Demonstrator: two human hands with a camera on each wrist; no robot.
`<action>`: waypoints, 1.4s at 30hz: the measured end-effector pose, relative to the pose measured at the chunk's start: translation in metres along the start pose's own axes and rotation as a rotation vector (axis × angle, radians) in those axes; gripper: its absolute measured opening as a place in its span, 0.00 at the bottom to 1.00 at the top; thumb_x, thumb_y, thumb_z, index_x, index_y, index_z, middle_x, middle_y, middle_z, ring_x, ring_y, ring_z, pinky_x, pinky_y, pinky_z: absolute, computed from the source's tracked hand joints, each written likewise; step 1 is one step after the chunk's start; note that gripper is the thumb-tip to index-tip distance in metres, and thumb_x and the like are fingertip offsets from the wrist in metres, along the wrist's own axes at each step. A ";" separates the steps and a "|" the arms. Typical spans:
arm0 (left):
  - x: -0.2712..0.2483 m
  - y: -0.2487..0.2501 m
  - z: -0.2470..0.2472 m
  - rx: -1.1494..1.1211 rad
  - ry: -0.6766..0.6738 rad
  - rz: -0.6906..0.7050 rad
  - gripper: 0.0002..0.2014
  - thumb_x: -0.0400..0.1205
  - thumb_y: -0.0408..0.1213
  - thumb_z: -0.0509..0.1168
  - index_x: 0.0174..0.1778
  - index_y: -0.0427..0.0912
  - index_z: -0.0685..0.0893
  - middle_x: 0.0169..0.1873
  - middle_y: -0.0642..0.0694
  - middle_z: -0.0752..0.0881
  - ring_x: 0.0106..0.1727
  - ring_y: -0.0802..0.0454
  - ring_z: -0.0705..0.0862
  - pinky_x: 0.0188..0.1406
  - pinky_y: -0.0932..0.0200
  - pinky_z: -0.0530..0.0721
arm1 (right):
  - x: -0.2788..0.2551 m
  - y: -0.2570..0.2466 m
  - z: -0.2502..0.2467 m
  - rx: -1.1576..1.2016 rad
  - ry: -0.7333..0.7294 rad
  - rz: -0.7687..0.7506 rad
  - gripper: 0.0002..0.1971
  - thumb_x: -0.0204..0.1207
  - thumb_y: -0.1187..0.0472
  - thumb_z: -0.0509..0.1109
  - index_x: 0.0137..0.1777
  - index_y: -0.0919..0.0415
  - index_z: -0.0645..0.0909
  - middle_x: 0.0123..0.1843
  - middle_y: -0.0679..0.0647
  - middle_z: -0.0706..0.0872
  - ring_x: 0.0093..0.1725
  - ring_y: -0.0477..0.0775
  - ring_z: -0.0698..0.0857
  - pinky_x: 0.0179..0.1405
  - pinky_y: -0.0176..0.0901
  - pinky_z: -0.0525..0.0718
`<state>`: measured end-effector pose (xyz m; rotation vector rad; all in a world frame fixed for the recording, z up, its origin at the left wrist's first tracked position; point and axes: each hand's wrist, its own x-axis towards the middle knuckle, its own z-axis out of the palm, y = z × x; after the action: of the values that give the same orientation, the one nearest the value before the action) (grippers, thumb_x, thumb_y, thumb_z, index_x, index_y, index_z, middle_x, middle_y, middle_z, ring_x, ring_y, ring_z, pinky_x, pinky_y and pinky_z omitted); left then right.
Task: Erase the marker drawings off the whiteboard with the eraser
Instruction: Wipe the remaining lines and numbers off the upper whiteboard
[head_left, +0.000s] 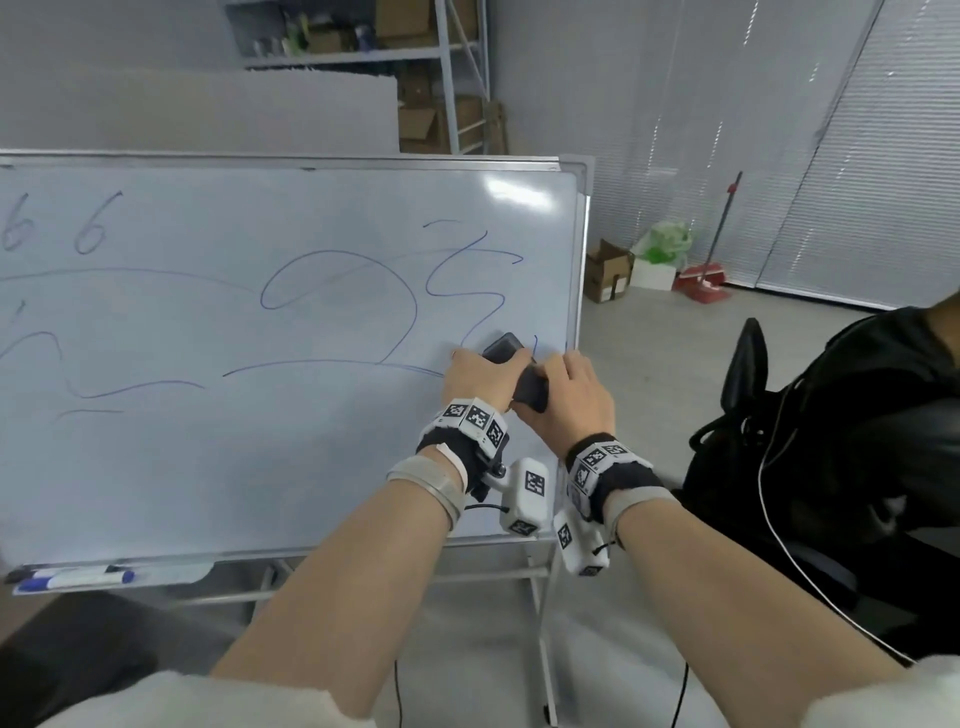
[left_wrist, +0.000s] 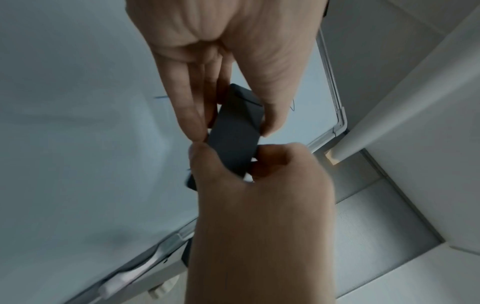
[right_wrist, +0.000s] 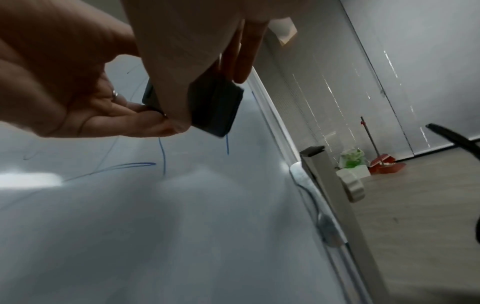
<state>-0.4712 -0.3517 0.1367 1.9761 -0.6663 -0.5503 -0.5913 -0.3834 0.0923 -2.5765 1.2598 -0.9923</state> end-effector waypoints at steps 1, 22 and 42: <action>0.005 0.002 -0.001 0.018 0.000 0.014 0.38 0.51 0.66 0.71 0.51 0.42 0.79 0.41 0.45 0.89 0.38 0.43 0.91 0.41 0.47 0.92 | 0.001 0.003 0.000 -0.021 -0.002 -0.032 0.17 0.70 0.48 0.75 0.51 0.59 0.78 0.50 0.54 0.79 0.53 0.59 0.78 0.34 0.49 0.80; 0.047 0.011 0.035 0.423 0.158 0.617 0.25 0.70 0.56 0.77 0.63 0.56 0.84 0.58 0.53 0.81 0.62 0.48 0.78 0.62 0.52 0.80 | 0.043 0.070 0.029 0.378 -0.501 0.479 0.15 0.80 0.65 0.60 0.64 0.55 0.79 0.57 0.58 0.88 0.53 0.62 0.86 0.49 0.42 0.77; 0.053 -0.030 0.012 0.225 0.562 0.202 0.25 0.75 0.58 0.69 0.65 0.53 0.80 0.61 0.53 0.77 0.63 0.50 0.81 0.52 0.46 0.86 | 0.044 0.069 0.046 0.388 -0.423 0.498 0.18 0.81 0.67 0.59 0.70 0.59 0.70 0.56 0.62 0.84 0.55 0.68 0.83 0.46 0.46 0.73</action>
<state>-0.4322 -0.3820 0.0993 2.1050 -0.5745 0.2133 -0.5904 -0.4691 0.0545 -1.9044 1.3260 -0.4957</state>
